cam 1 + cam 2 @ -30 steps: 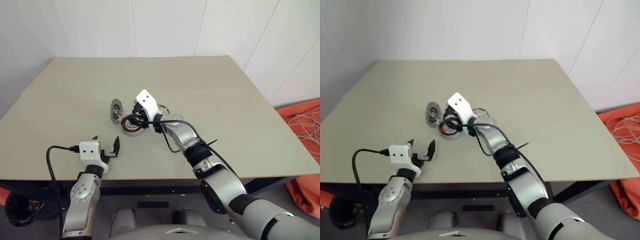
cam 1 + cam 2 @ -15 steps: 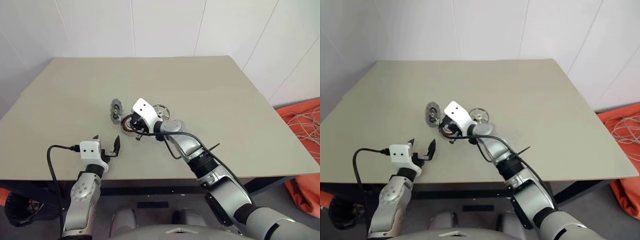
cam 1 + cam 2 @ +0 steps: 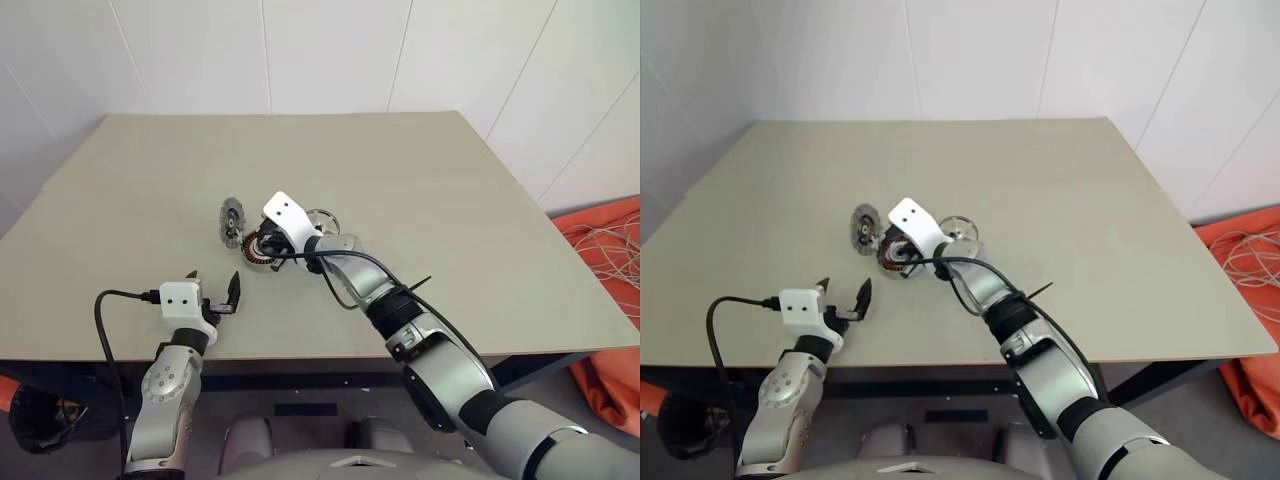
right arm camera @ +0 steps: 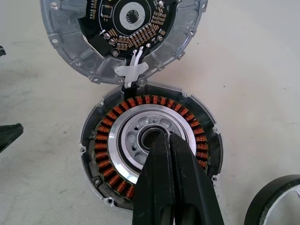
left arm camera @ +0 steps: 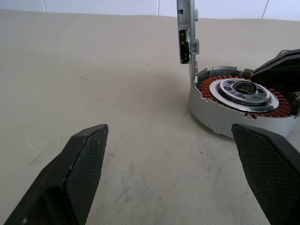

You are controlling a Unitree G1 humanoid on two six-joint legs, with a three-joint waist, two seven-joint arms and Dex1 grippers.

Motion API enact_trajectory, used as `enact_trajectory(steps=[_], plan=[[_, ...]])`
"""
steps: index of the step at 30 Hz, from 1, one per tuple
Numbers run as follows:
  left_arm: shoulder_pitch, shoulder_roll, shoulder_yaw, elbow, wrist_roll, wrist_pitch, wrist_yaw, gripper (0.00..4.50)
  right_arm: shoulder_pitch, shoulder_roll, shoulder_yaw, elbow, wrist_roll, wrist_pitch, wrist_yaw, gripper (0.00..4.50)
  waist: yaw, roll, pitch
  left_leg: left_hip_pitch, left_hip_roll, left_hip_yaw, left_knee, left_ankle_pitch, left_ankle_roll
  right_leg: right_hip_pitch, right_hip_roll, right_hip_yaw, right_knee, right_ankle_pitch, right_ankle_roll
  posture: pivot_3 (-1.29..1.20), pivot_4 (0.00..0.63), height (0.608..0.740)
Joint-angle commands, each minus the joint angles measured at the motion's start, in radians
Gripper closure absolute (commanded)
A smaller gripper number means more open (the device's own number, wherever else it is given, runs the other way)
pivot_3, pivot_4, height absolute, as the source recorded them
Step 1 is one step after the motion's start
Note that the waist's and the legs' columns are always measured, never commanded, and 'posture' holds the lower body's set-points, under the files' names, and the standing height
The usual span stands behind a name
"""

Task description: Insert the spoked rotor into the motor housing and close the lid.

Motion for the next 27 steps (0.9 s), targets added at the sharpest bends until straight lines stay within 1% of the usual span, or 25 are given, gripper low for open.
enact_trajectory(steps=[1,13,20,27], plan=[[-0.004,-0.001,-0.001,-0.025,-0.004,-0.011,0.000,0.00,-0.043,0.016,-0.018,0.012,-0.002,-0.037,-0.005,4.47,0.000,0.000,0.000,0.000,0.000,0.000,0.000,0.000,0.000,0.000,0.000,0.000,0.000,0.000,0.000,0.00,0.000,0.740],[-0.007,0.000,-0.004,-0.039,-0.003,0.002,0.002,0.00,-0.057,0.022,-0.019,0.046,-0.006,-0.055,-0.005,4.47,0.000,0.000,0.000,0.000,0.000,0.000,0.000,0.000,0.000,0.000,0.000,0.000,0.000,0.000,0.000,0.00,0.000,0.740],[-0.012,0.001,-0.002,-0.050,-0.004,0.015,0.005,0.00,-0.057,0.015,-0.002,0.074,-0.040,-0.033,-0.013,4.47,0.000,0.000,0.000,0.000,0.000,0.000,0.000,0.000,0.000,0.000,0.000,0.000,0.000,0.000,0.000,0.00,0.000,0.740],[-0.013,-0.003,-0.006,-0.061,-0.002,0.027,0.009,0.00,-0.046,0.007,0.005,0.056,-0.063,-0.018,-0.006,4.47,0.000,0.000,0.000,0.001,0.000,0.000,0.000,0.000,0.000,0.001,0.000,0.000,0.000,0.000,0.000,0.00,0.000,0.740]])
